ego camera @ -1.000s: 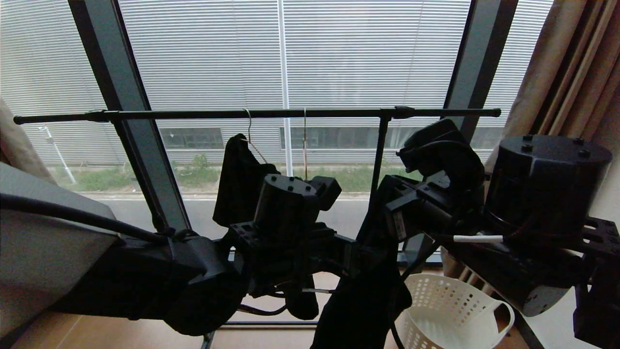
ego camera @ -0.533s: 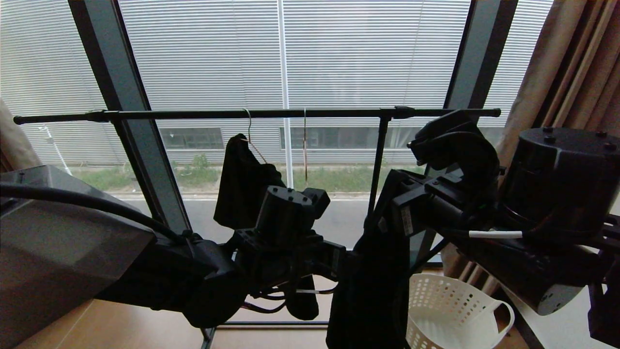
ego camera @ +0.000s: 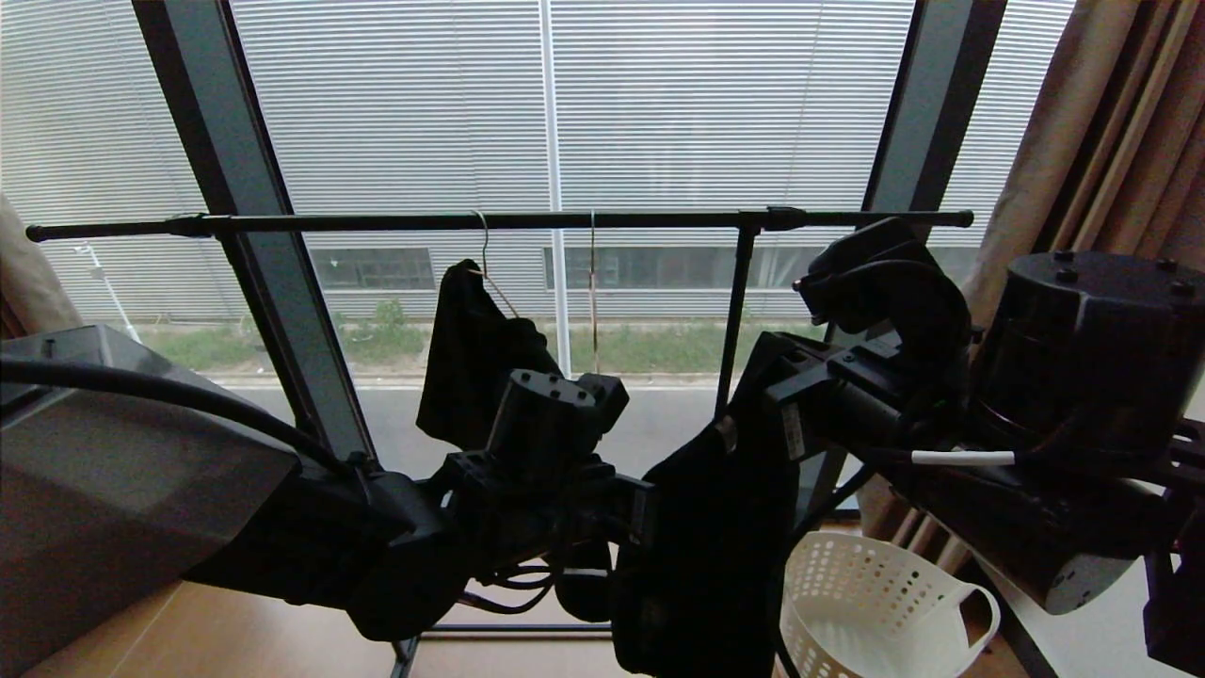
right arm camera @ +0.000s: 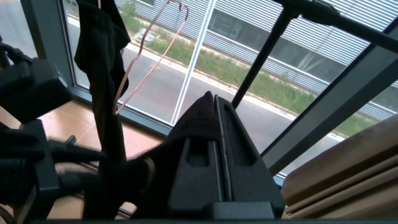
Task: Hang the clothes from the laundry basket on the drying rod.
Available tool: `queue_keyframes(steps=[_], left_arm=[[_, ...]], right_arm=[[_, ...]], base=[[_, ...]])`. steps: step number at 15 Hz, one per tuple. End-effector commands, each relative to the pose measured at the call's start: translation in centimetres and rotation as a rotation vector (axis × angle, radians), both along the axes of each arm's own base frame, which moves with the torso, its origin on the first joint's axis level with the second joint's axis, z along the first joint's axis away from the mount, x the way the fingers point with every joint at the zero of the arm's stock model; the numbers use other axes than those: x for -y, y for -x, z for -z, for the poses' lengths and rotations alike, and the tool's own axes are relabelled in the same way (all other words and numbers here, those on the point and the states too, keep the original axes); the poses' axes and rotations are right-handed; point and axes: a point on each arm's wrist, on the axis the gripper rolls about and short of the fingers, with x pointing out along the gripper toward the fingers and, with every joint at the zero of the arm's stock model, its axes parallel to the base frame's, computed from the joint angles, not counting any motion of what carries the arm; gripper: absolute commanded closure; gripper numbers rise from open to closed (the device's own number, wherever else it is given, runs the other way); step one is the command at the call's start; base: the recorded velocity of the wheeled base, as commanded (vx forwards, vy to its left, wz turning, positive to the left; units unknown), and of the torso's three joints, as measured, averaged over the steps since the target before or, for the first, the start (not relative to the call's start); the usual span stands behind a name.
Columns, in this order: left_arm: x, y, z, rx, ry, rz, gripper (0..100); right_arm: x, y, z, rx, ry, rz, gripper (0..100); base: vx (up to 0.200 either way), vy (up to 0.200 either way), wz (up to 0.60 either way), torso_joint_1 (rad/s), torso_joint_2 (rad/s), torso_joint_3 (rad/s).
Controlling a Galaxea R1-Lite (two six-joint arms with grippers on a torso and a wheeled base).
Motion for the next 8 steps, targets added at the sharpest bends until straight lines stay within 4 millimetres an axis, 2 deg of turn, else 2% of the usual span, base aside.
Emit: queue_keyframes(steps=[1, 4, 8], left_arm=[[-0.4, 0.3, -0.8, 0.021, 0.005, -0.019, 100], [-1.5, 1.1, -2.2, 0.052, 0.009, -0.05, 100], [-3.3, 1.0, -4.2, 0.1, 0.038, -0.103, 100]], right_arm=[[0.4, -0.3, -0.1, 0.001, -0.002, 0.015, 100], [1.1, -1.0, -0.1, 0.001, -0.001, 0.046, 100], [1.8, -1.6, 0.3, -0.008, 0.007, 0.075, 100]], base=[[0.0, 0.0, 0.0, 0.0, 0.0, 0.0], [0.0, 0.0, 0.0, 0.0, 0.0, 0.0], [0.0, 0.0, 0.0, 0.0, 0.0, 0.0]])
